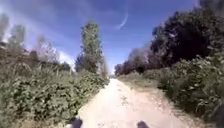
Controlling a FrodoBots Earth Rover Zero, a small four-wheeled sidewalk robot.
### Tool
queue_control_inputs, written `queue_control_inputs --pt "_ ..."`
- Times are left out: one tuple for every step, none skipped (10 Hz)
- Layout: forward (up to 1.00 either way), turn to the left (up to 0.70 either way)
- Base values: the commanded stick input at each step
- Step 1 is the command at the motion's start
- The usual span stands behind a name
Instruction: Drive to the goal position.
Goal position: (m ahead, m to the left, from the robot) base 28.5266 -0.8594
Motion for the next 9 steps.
queue_control_inputs --pt "0.70 0.00" --pt "0.70 0.00" --pt "0.70 0.00" --pt "0.70 -0.17" --pt "0.70 -0.35" --pt "0.70 -0.35" --pt "0.70 -0.35" --pt "0.70 -0.25" --pt "0.70 0.00"
